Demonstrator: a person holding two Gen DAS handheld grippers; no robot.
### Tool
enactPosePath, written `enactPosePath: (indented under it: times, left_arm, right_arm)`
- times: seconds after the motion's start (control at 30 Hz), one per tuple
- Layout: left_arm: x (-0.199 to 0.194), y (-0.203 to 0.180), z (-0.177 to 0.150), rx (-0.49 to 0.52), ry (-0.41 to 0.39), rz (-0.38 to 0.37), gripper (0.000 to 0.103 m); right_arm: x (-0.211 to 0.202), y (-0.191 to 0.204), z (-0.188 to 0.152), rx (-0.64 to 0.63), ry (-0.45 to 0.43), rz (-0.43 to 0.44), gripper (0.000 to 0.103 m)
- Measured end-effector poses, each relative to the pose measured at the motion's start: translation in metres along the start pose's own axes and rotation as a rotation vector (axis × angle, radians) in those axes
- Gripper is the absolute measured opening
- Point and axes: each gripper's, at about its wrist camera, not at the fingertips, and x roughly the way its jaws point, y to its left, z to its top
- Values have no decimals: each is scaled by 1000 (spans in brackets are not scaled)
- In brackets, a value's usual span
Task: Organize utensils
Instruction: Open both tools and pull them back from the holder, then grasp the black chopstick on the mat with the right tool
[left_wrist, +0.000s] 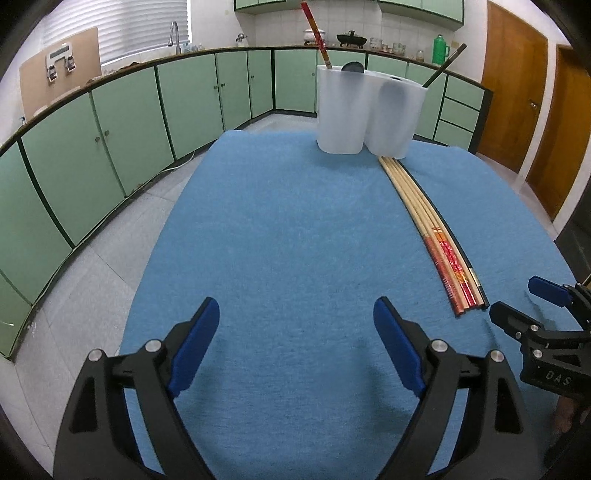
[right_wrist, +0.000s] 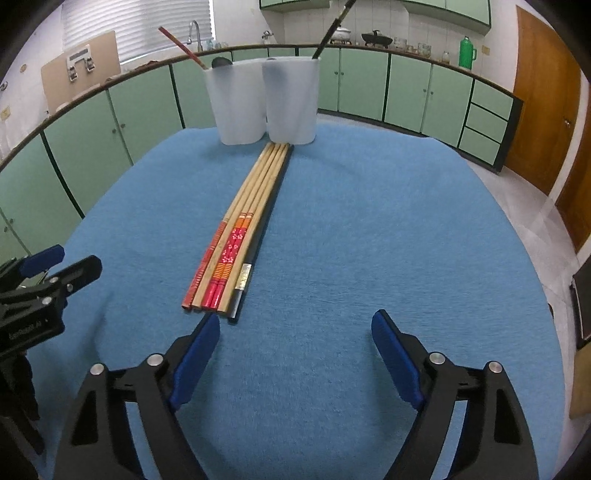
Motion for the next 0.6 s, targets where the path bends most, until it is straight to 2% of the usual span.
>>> enactPosePath:
  times: [0.37,0.6]
  left_arm:
    - [5,-6,2,11,17,2,83]
    - [7,-4,2,1,21,-1,84]
  right_arm:
    - [4,-2,2,13,20,-8,80]
    - [1,-15,2,44,15,-71,79]
